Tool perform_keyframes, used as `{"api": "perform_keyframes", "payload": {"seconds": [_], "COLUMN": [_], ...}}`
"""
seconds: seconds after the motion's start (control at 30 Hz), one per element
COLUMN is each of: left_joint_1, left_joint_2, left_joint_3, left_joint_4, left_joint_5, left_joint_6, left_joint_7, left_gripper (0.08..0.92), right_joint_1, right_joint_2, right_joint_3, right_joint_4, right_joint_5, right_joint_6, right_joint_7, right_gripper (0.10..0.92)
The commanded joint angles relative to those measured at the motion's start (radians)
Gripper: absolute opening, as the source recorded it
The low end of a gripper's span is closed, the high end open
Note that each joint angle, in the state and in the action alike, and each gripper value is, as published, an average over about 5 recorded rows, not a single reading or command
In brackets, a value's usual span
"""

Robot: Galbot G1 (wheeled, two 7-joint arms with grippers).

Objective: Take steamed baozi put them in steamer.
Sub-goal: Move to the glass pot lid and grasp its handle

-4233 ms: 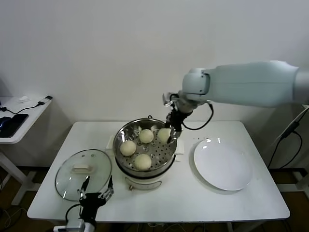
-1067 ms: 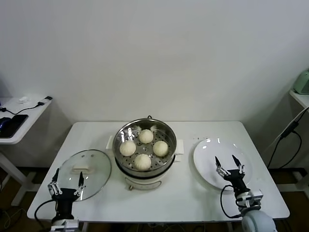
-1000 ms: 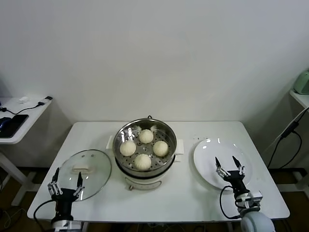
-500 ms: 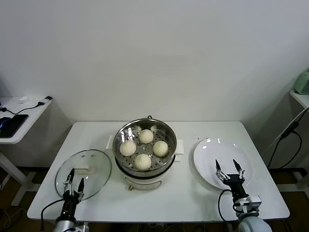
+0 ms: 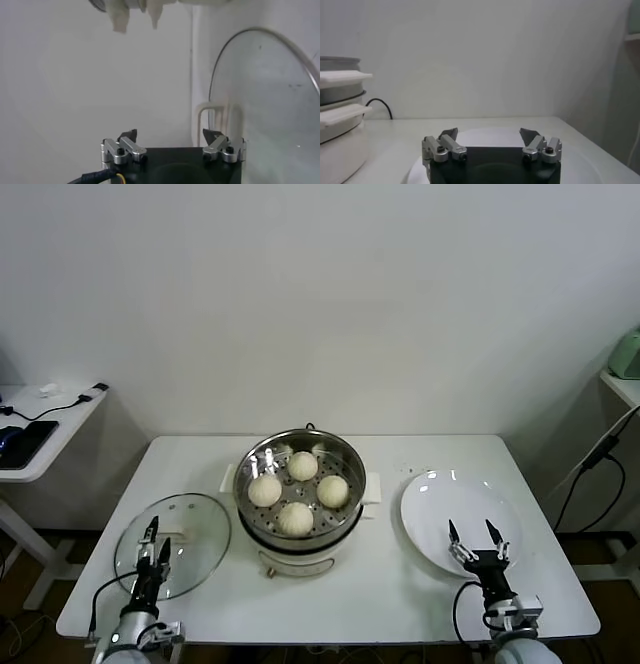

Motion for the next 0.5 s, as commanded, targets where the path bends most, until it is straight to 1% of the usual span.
{"api": "perform_keyframes", "payload": {"seconds": [0.03,0.17,0.33,0.4,0.5], "left_joint_1": [-0.124,-0.142,-0.134,-0.13,-0.128], "left_joint_2": [0.009,0.011,0.017,0.016,0.013], "left_joint_3": [0.011,0.012,0.016,0.018,0.02], "left_joint_4": [0.12,0.151,0.157,0.16,0.164], "left_joint_5": [0.037,0.035,0.034,0.035,0.037], "left_joint_6": [0.018,0.011,0.001,-0.002,-0.004], "left_joint_7": [0.012,0.004,0.0,0.0,-0.002], "left_gripper": [0.823,0.823,0.814,0.781,0.697], "right_joint_1": [-0.004,-0.003,0.0,0.0,-0.002], "right_joint_2": [0.006,0.007,0.007,0.009,0.014], "right_joint_3": [0.002,0.0,-0.002,-0.004,-0.007], "right_joint_4": [-0.006,-0.006,-0.011,-0.012,-0.012], "right_joint_5": [-0.006,-0.006,-0.008,-0.011,-0.016], "right_joint_6": [0.004,0.005,0.009,0.01,0.012], "right_joint_7": [-0.005,-0.008,-0.01,-0.011,-0.011], "right_gripper": [0.823,0.823,0.823,0.823,0.823]}}
